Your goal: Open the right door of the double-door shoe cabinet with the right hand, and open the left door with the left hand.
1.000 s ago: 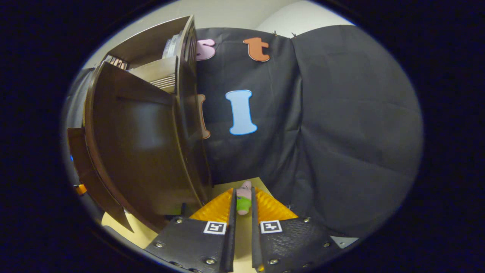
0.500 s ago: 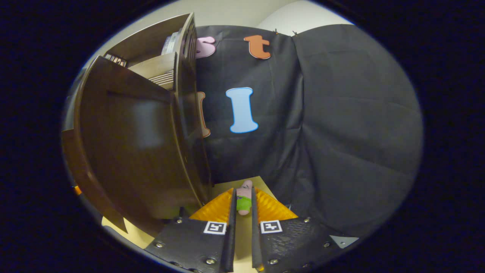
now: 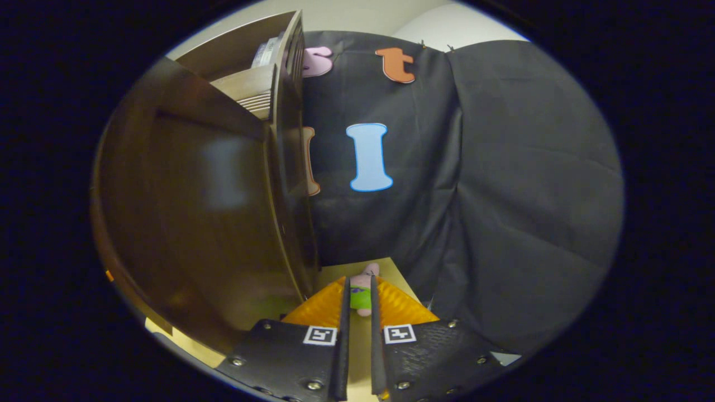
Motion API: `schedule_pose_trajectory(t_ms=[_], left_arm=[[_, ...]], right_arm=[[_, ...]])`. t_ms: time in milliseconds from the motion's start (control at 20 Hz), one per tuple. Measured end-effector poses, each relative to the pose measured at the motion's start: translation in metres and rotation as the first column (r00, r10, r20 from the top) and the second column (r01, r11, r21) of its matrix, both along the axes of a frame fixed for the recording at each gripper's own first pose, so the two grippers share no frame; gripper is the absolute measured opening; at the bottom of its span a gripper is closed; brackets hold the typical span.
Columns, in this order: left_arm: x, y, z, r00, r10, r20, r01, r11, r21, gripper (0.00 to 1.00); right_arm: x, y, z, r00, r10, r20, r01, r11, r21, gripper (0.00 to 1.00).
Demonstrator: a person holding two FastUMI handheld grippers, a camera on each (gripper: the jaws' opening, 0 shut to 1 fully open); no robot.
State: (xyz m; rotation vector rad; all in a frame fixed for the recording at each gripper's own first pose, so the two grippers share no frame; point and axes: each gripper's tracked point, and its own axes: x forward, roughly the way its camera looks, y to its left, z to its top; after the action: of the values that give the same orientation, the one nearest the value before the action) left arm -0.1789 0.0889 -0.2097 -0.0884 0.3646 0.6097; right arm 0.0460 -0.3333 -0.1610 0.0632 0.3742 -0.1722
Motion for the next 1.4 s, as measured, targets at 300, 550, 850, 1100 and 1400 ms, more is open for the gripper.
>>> schedule_pose_trajectory(t_ms=[300, 550, 850, 1100, 1400], left_arm=[[-0.008, 0.011, 0.002, 0.999, -0.043, -0.022, 0.043, 0.999, 0.010, 0.00], [-0.041, 0.051, 0.008, 0.997, 0.070, -0.033, -0.068, 0.997, 0.044, 0.04], [-0.049, 0.060, 0.003, 0.991, 0.133, -0.026, -0.132, 0.990, 0.057, 0.00], [-0.045, 0.060, 0.012, 0.987, 0.162, -0.010, -0.161, 0.984, 0.071, 0.00], [-0.026, 0.064, 0.065, 0.981, 0.182, 0.072, -0.191, 0.972, 0.138, 0.03]], right_arm=[[-0.005, -0.005, 0.001, 1.000, -0.020, 0.009, 0.019, 1.000, 0.025, 0.16], [-0.010, -0.007, -0.003, 0.999, -0.032, 0.006, 0.032, 0.999, 0.029, 0.16], [-0.003, -0.003, -0.002, 1.000, -0.023, 0.011, 0.023, 0.999, 0.030, 0.16], [-0.011, -0.011, -0.004, 0.999, -0.042, 0.010, 0.041, 0.999, 0.024, 0.17], [-0.018, -0.021, 0.001, 0.997, -0.072, 0.021, 0.071, 0.997, 0.026, 0.16]])
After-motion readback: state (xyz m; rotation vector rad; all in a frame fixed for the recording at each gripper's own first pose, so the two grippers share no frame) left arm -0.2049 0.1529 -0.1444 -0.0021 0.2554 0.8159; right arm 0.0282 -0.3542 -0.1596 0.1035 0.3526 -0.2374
